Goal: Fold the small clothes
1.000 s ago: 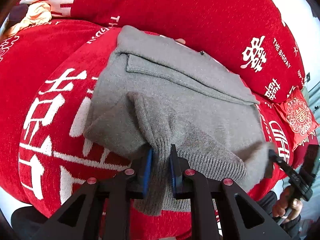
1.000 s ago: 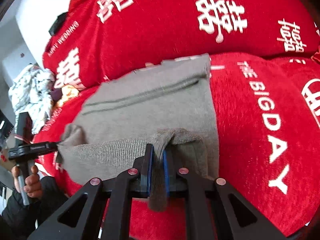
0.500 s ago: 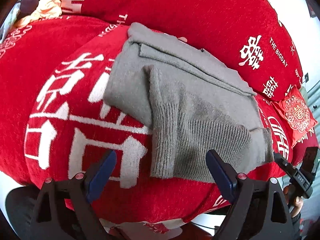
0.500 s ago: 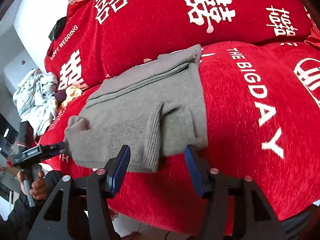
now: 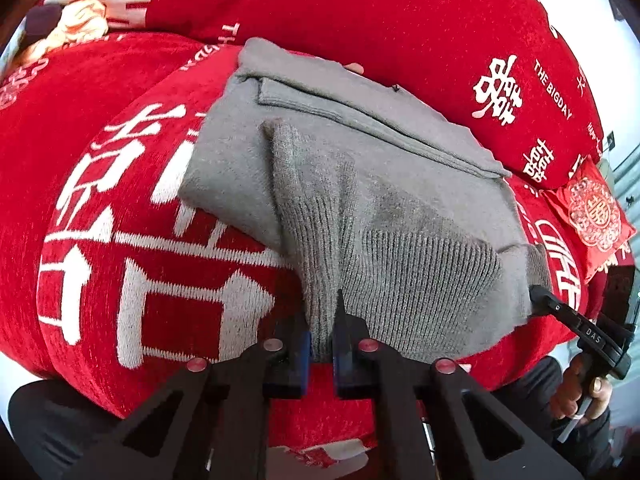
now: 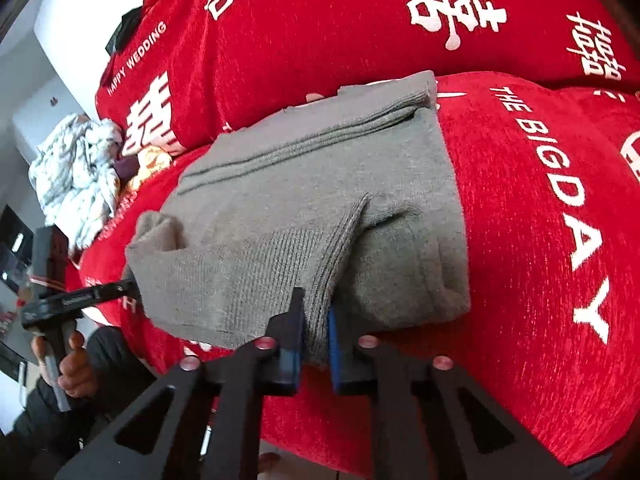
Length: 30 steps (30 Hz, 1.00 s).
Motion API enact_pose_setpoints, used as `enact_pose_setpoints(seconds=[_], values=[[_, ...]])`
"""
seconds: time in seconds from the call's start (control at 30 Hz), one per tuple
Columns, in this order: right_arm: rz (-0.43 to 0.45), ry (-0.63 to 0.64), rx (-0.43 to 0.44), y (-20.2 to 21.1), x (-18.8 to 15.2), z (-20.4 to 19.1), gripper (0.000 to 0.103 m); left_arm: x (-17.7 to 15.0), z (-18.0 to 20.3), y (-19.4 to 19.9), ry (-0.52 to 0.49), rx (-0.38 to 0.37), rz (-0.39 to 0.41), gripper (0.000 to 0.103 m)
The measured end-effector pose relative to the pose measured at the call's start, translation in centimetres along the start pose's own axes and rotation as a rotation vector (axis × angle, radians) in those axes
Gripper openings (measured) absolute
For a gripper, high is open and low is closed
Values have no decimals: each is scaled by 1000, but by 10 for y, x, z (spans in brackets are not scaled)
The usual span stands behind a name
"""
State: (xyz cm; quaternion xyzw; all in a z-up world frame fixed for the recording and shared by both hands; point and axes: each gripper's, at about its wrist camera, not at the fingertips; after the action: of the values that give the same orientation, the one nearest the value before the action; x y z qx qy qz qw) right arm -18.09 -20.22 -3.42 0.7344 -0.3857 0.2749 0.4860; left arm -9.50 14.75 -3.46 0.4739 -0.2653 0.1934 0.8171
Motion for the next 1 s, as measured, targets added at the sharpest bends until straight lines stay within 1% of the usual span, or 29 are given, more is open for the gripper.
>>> enact_pose_setpoints(seconds=[0.03, 0.2, 0.33, 0.47, 0.6, 0.7, 0.83, 1.0], values=[[12, 1, 11, 6, 2, -1, 9, 0, 0, 3, 6, -1, 7, 8], [72, 8, 63, 29, 17, -10, 8, 9, 11, 37, -20, -19, 104, 8], [140, -22, 79, 41, 36, -13, 8, 28, 17, 59, 6, -51, 177, 8], [202, -58, 74, 46, 53, -16, 8, 49, 19, 69, 34, -49, 238, 8], [257, -104, 60, 48, 72, -13, 8, 72, 18, 65, 81, -24, 270, 8], [282, -130, 35, 44, 87, -10, 8, 85, 20, 58, 88, 18, 282, 8], [279, -169, -14, 30, 104, -4, 8, 100, 24, 45, 95, 61, 271, 8], [272, -168, -50, 15, 121, -3, 8, 113, 26, 37, 100, 84, 275, 8]])
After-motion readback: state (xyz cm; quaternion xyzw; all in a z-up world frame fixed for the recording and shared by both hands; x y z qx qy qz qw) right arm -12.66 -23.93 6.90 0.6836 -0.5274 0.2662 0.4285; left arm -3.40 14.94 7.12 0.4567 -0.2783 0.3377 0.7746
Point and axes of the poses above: each gripper's, at about its wrist camera, not at the fingertips, and y roughly against the way its jaws point, z to its right, x to its top, and after that the axes turned 12 degrees about z, right-handed
